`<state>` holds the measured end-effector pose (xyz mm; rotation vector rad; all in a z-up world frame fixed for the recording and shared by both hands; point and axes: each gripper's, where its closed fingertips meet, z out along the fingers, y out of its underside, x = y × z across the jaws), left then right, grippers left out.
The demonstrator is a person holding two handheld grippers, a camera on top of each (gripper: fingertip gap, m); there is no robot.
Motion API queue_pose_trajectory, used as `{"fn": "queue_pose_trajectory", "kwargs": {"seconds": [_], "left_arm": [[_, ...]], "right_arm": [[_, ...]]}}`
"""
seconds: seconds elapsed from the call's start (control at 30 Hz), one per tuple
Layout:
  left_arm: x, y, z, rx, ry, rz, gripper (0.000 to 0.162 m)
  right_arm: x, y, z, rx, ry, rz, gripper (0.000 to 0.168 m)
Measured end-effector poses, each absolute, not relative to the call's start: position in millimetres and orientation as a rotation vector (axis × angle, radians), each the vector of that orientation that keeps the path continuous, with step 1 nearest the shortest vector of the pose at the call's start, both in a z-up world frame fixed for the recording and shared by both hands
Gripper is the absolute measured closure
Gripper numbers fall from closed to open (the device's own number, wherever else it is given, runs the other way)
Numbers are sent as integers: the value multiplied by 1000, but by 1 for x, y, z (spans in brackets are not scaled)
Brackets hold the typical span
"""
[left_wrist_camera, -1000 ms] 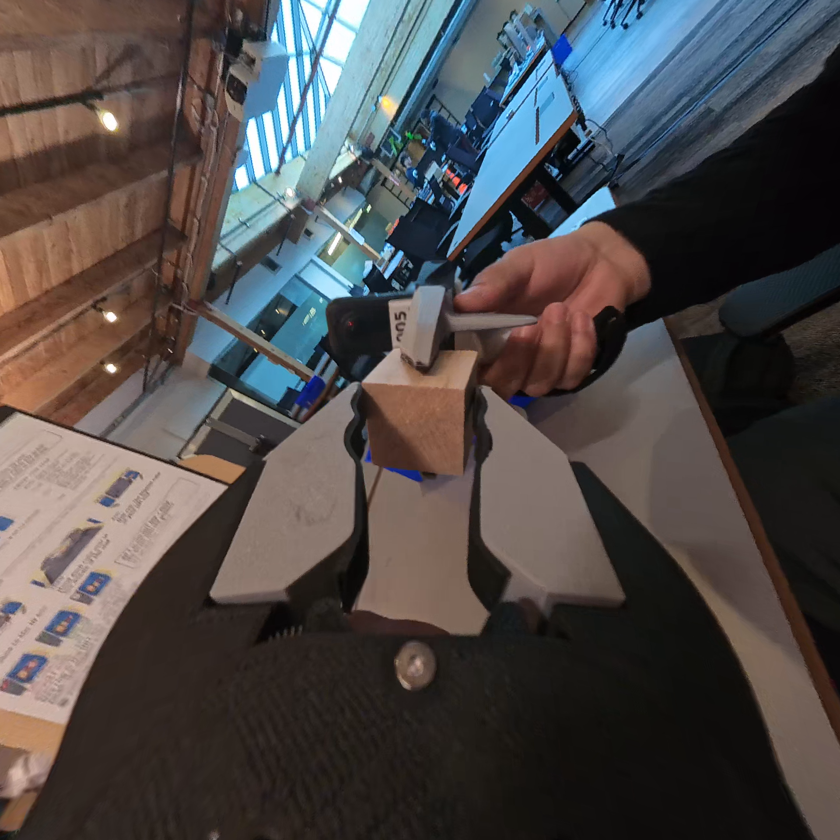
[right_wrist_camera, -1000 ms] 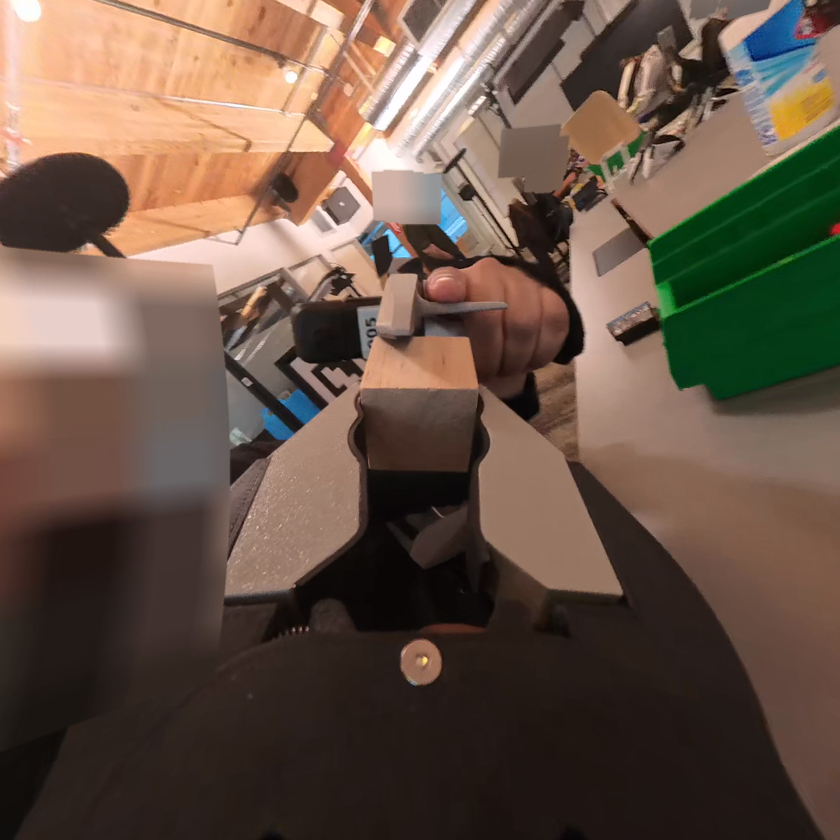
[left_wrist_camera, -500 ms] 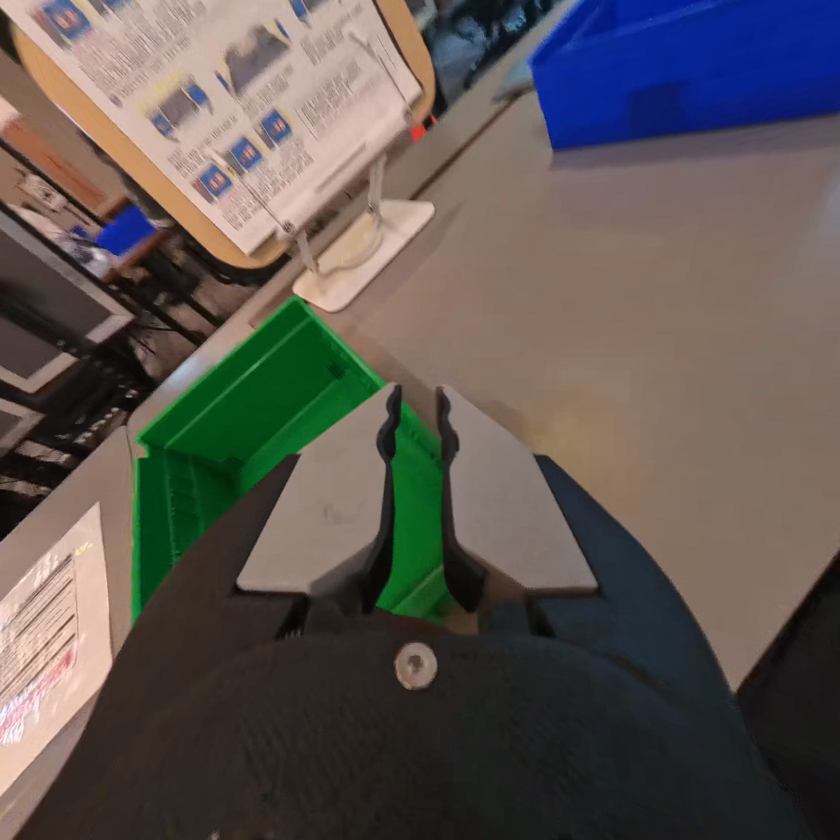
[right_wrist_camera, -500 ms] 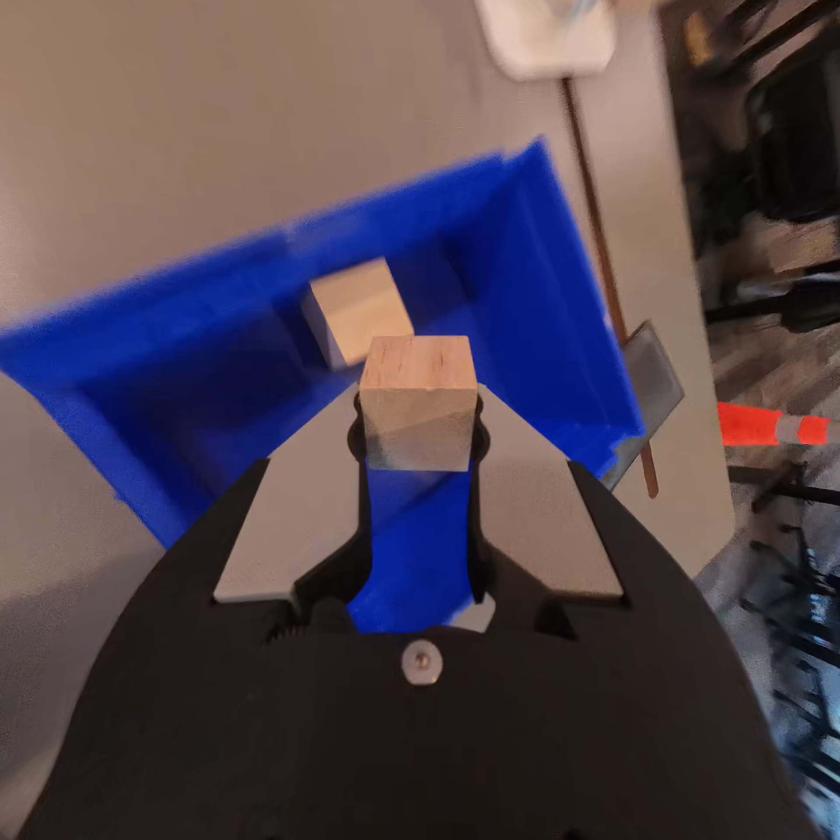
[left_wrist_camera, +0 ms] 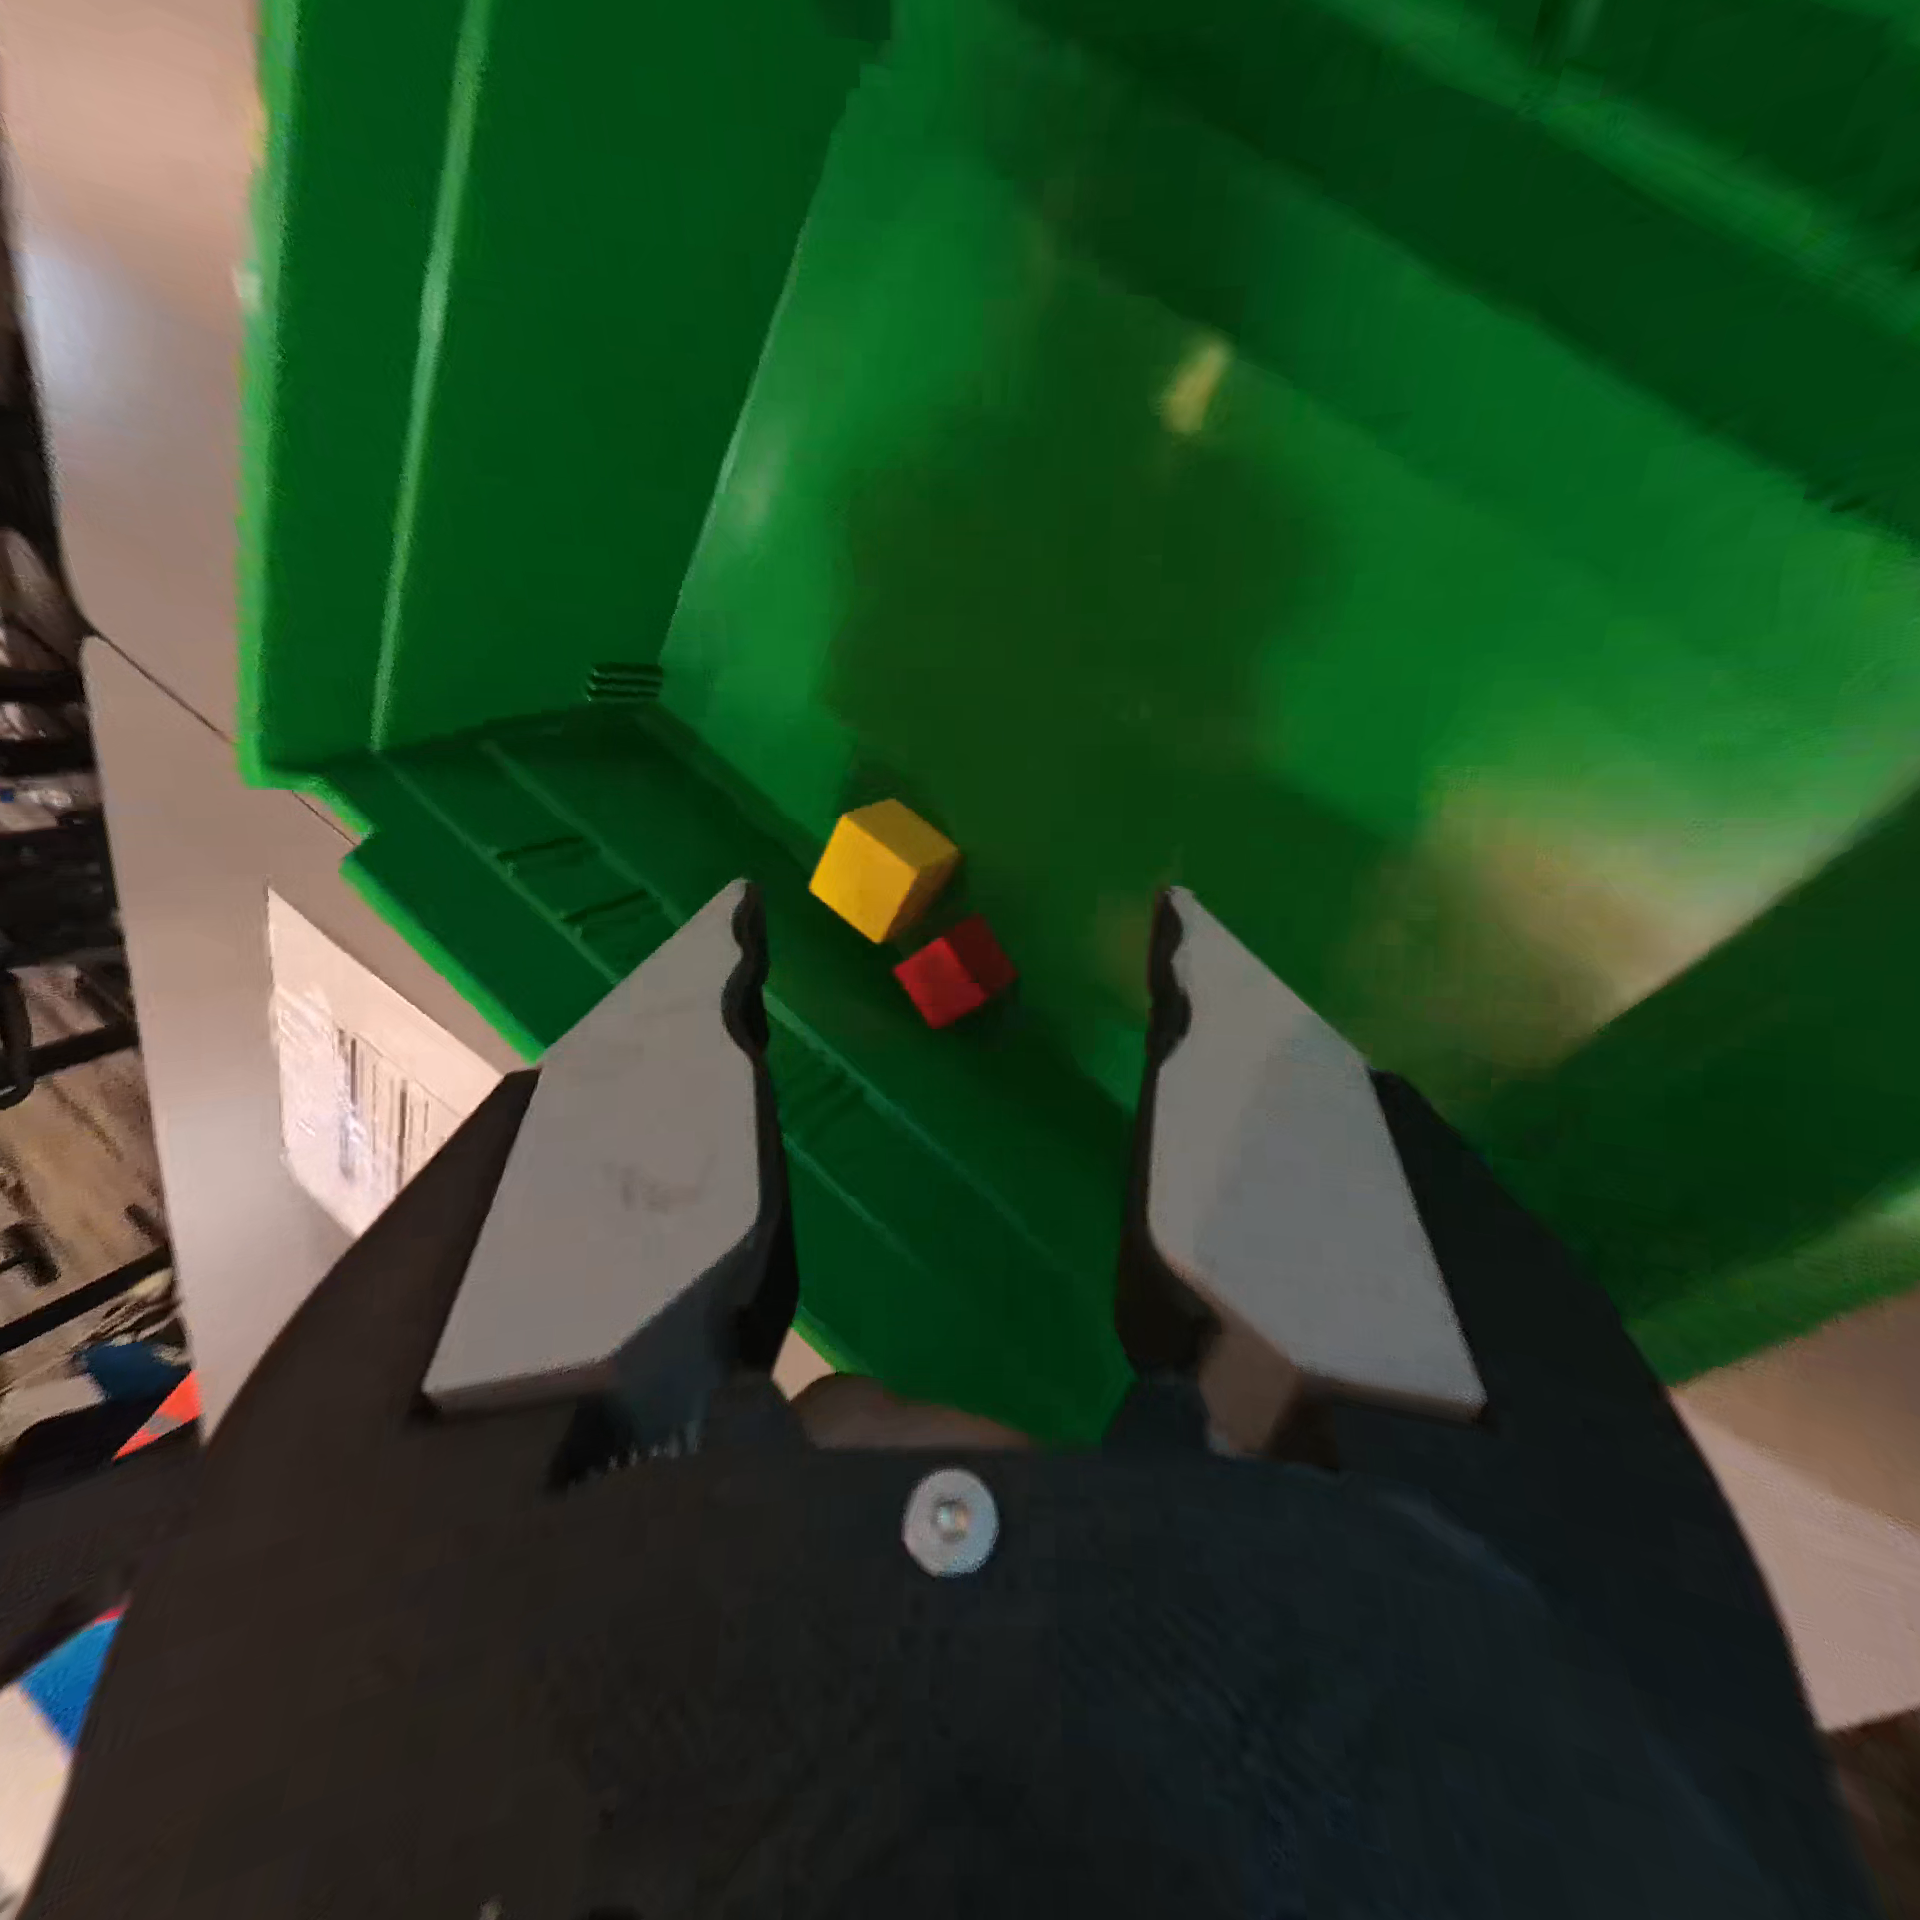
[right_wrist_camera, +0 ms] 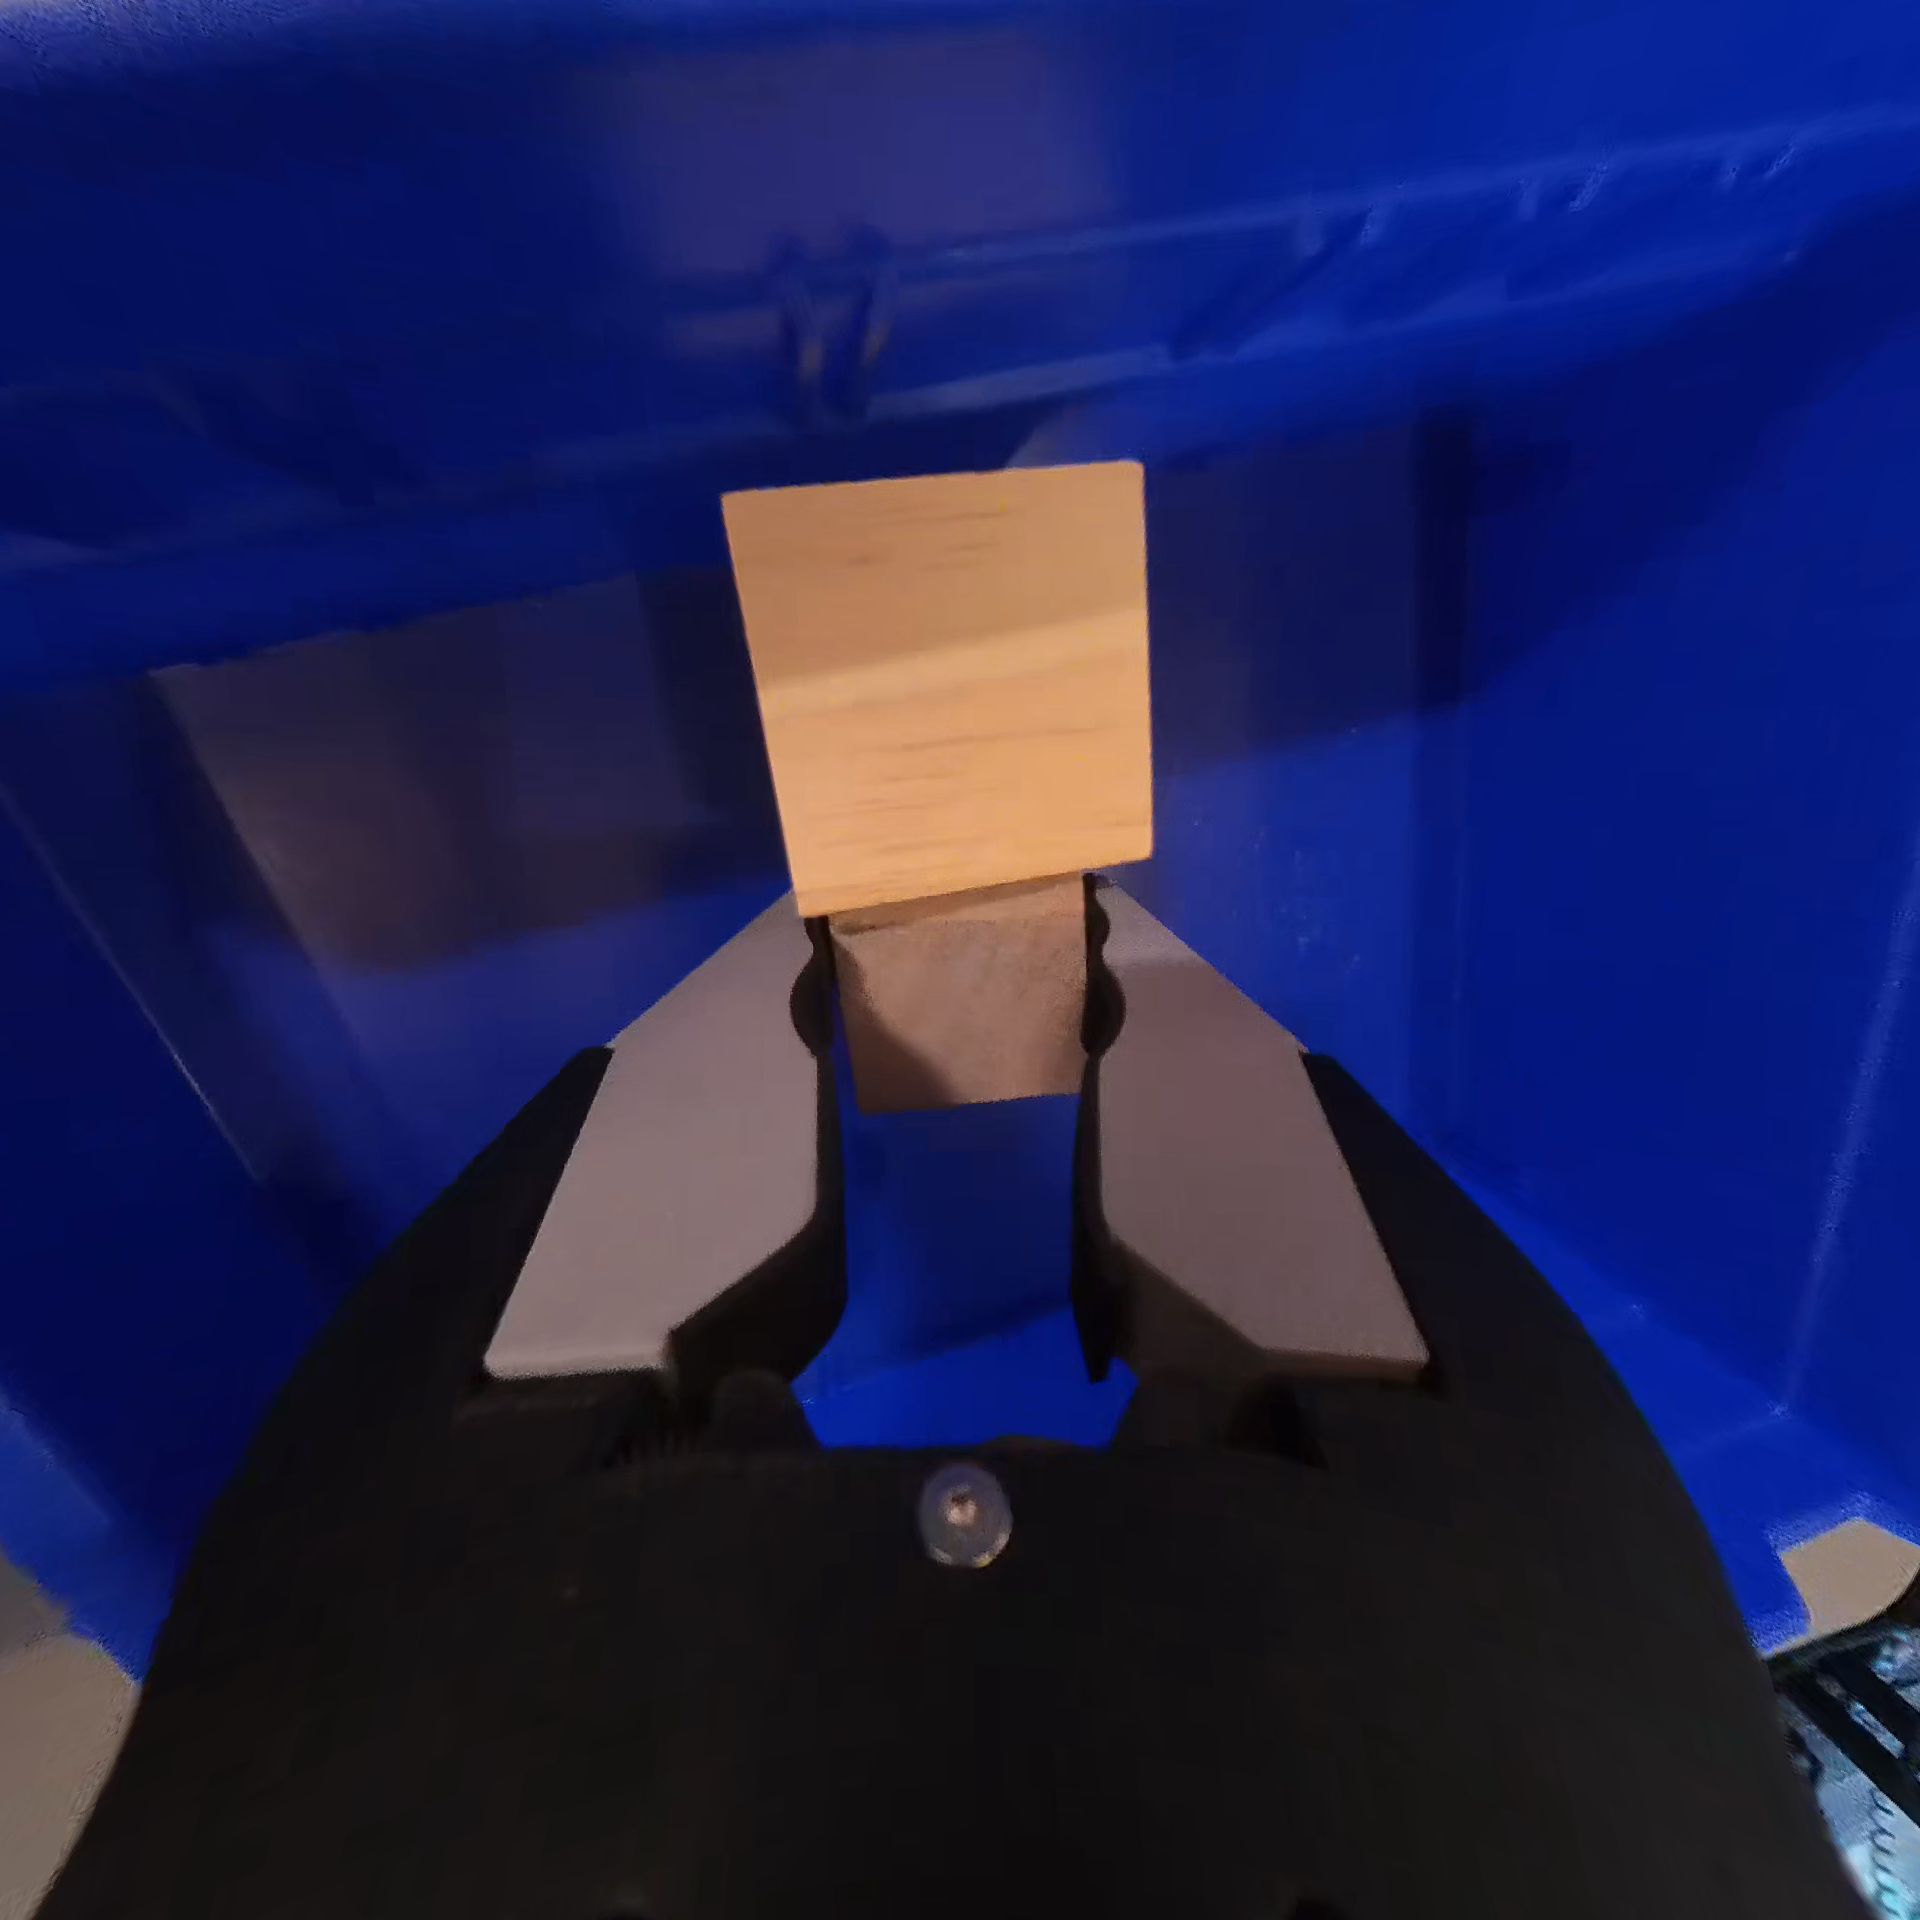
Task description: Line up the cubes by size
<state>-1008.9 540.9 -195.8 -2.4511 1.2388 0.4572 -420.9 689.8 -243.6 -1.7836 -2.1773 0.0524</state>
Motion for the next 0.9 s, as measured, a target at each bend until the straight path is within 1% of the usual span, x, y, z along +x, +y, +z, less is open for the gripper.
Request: {"fn": "queue_pose_trajectory", "kwargs": {"seconds": [0.07, 0.13, 0.17, 0.2, 0.27, 0.3, 0.33, 0.37, 0.43, 0.47, 0.5, 0.53, 0.6, 0.63, 0.7, 0.77, 0.87, 0.9], "left_arm": [[-1025, 549, -215, -2544, 1336, 518, 90], [-1037, 554, -229, -2625, 1387, 549, 89], [-1038, 560, -233, -2644, 1382, 541, 95], [-1039, 568, -235, -2647, 1357, 545, 94], [-1040, 582, -238, -2646, 1303, 547, 99], [-1042, 584, -240, -2657, 1295, 547, 110], [-1046, 584, -243, -2678, 1305, 565, 126], [-1050, 581, -245, -2699, 1329, 589, 136], [-1055, 576, -248, -2707, 1385, 651, 148], [-1057, 573, -247, -2710, 1407, 675, 146], [-1058, 570, -245, -2718, 1427, 690, 139], [-1056, 567, -244, -2730, 1439, 683, 130], [-1055, 564, -240, -2748, 1410, 671, 107], [-1056, 563, -237, -2756, 1379, 678, 103], [-1056, 562, -233, -2787, 1273, 650, 105], [-1059, 562, -231, -2852, 1061, 657, 118], [-1064, 555, -233, -2948, 666, 709, 123], [-1061, 552, -235, -2961, 589, 707, 121]], "right_arm": [[-419, 689, -246, -1788, -2187, 41, 123], [-417, 686, -245, -1808, -2182, 60, 119], [-417, 685, -244, -1818, -2175, 70, 120], [-417, 683, -242, -1821, -2164, 88, 121], [-418, 678, -237, -1808, -2139, 131, 122], [-418, 676, -235, -1802, -2129, 147, 123], [-417, 672, -233, -1800, -2119, 160, 123], [-416, 669, -231, -1798, -2108, 172, 123], [-416, 661, -225, -1780, -2085, 196, 124], [-416, 658, -221, -1768, -2072, 211, 124], [-416, 655, -217, -1761, -2056, 227, 125], [-415, 653, -214, -1762, -2040, 242, 125], [-413, 650, -210, -1771, -2012, 255, 124], [-411, 648, -209, -1777, -2002, 253, 124], [-409, 645, -208, -1781, -1990, 247, 123], [-408, 639, -207, -1770, -1986, 244, 125], [-407, 633, -200, -1742, -1965, 245, 127], [-407, 631, -198, -1730, -1957, 254, 129]]}}
